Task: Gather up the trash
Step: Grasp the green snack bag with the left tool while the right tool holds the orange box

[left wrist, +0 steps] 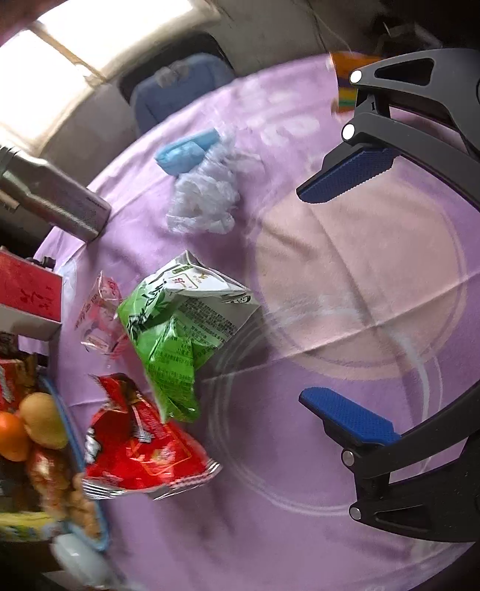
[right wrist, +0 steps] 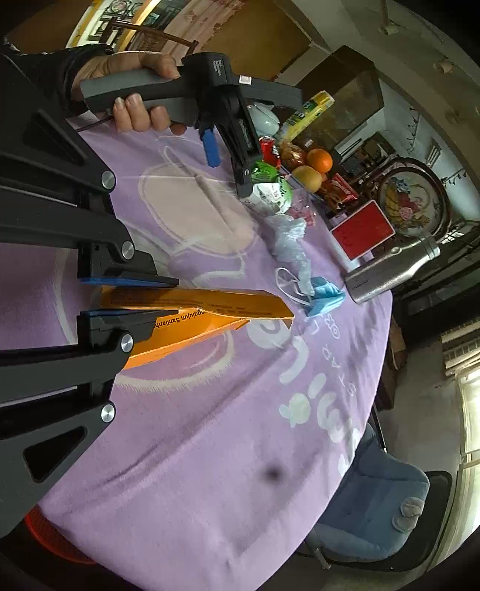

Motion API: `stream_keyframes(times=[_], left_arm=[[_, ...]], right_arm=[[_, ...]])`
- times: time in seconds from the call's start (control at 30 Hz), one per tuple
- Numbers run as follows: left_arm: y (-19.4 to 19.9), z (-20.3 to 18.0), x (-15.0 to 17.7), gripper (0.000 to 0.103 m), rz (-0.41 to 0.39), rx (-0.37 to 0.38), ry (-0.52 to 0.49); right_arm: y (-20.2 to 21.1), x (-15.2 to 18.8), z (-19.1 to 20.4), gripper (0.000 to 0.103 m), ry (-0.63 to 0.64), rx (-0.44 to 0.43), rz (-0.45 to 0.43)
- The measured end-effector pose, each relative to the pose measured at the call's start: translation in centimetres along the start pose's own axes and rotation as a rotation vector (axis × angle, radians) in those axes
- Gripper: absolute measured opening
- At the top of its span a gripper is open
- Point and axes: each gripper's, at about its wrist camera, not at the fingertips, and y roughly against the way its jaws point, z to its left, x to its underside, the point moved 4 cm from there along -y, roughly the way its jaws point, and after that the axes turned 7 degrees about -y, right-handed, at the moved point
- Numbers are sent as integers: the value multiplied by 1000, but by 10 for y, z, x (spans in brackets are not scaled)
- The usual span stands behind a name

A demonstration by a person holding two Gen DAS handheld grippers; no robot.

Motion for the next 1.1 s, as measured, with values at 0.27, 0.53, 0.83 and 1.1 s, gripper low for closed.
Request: stream_keyframes(times=[0.27,0.53,0.83,1.1], left_arm=[[-4,5,-17,96,32,117,111],[-24,0,-46,96,46,38,141],[-36,11,-60,76,33,-52,150],[-9,11,-50,40,1,-76,123]], right_arm=[[1,-4,-6,10,-14,-35,-5],[4,-8,-12,10,-18,-55,-8],[8,-9,-24,10,-44,-53,-15],[12,-5,-19,10,-34,-49,-22]])
